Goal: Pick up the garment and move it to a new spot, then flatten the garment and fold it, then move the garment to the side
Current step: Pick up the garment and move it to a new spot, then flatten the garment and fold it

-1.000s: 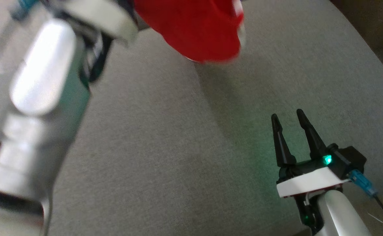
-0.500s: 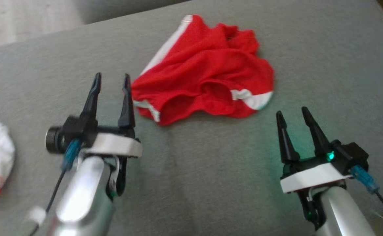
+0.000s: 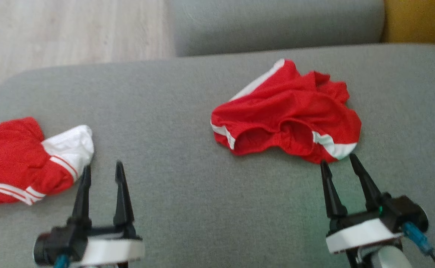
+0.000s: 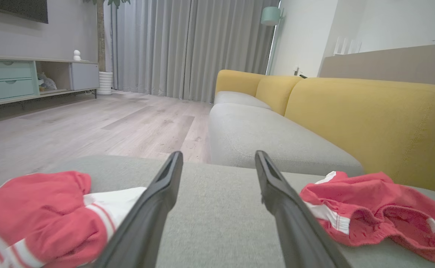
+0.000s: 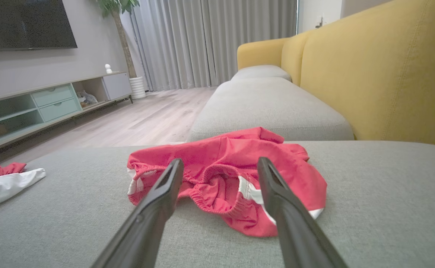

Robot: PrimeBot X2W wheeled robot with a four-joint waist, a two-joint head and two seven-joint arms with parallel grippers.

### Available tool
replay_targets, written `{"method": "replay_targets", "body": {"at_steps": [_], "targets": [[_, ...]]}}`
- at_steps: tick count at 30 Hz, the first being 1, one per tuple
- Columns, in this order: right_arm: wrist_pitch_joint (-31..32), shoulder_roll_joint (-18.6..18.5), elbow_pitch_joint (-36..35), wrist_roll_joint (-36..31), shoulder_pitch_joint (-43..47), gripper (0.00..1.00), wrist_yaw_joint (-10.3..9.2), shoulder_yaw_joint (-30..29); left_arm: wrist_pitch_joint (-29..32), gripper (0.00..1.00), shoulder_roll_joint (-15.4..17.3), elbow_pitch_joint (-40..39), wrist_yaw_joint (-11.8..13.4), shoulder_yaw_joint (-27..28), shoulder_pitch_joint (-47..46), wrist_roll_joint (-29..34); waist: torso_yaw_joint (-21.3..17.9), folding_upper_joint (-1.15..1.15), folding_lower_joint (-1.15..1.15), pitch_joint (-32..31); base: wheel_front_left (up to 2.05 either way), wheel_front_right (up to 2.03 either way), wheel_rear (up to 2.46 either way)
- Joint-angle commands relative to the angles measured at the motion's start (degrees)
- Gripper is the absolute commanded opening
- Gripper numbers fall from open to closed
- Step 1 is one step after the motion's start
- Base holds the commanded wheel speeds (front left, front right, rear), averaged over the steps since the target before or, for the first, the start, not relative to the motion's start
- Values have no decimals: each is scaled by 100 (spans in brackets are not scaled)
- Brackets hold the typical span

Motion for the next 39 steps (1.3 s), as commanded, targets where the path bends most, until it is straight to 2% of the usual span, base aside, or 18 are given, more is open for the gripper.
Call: {"method": "replay_targets", "body": {"at_steps": [1, 9, 20, 39], "targets": [[-36, -16, -240, 2, 7, 100, 43, 84, -54, 100, -6, -232, 7, 185, 41, -13, 225, 0, 2, -357, 0, 0, 0], [-36, -16, -122, 10, 325, 100, 43, 159, -54, 100, -8, -102, -32, 184, 570, 501, 115, 0, 2, -698, 0, 0, 0], [-36, -16, -9, 164, 325, 100, 43, 60, -54, 100, -9, 91, -96, 197, 630, 399, 64, 0, 2, -751, 0, 0, 0], [-36, -16, 37, 113, 336, 100, 43, -1, -54, 100, -9, 151, 83, 85, 611, 458, -25, 0, 2, -672, 0, 0, 0]]}}
